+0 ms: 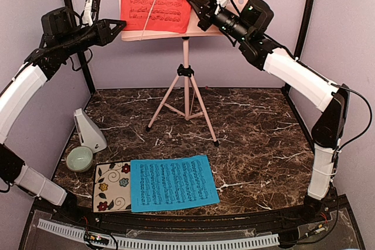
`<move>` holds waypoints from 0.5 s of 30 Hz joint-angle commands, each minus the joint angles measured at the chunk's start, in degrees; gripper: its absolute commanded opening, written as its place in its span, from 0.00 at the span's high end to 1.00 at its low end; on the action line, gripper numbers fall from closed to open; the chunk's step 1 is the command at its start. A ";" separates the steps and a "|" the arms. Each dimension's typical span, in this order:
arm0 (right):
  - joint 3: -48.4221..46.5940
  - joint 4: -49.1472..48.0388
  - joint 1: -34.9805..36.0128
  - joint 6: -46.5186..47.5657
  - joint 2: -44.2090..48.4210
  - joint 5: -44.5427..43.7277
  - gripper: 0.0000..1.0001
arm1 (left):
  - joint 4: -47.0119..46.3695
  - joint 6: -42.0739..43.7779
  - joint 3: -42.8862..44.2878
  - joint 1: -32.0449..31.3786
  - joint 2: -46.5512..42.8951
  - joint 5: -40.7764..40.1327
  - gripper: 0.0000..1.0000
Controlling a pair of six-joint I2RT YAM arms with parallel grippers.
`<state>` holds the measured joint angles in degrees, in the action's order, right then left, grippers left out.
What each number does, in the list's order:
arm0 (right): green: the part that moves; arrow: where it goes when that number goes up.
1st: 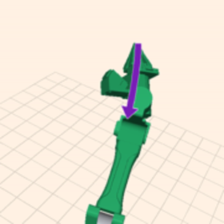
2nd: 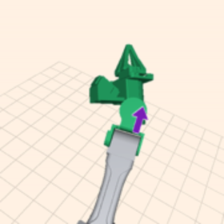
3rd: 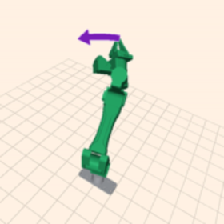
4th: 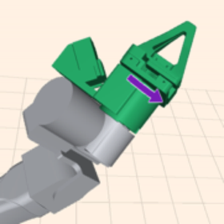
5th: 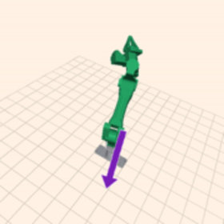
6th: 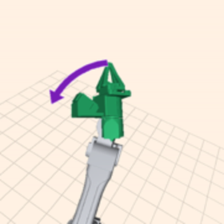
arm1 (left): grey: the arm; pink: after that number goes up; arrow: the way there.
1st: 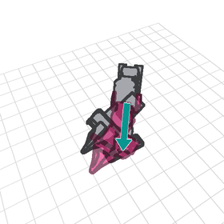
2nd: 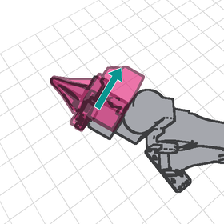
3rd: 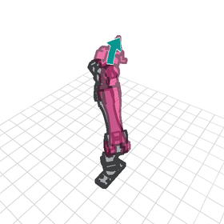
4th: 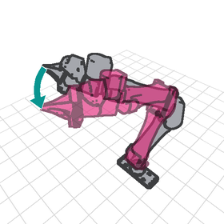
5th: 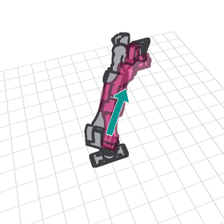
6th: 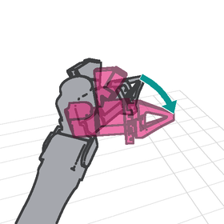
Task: Set up the instrument practice props
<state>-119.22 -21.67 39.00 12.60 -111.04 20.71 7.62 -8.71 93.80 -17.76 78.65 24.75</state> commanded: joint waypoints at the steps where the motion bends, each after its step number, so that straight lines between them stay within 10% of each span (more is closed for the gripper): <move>1: -0.46 0.03 0.12 0.02 -0.08 -1.11 1.00 | -2.82 -0.91 0.12 0.00 -2.05 2.70 0.72; 15: -1.22 -0.19 0.11 -0.97 -0.68 -0.41 1.00 | -5.62 -1.46 -2.17 0.06 -4.03 3.90 0.75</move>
<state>-119.24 -21.65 39.03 12.56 -111.04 20.78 4.51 -9.52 90.70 -17.78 75.09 26.39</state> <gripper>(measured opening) 0.006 0.251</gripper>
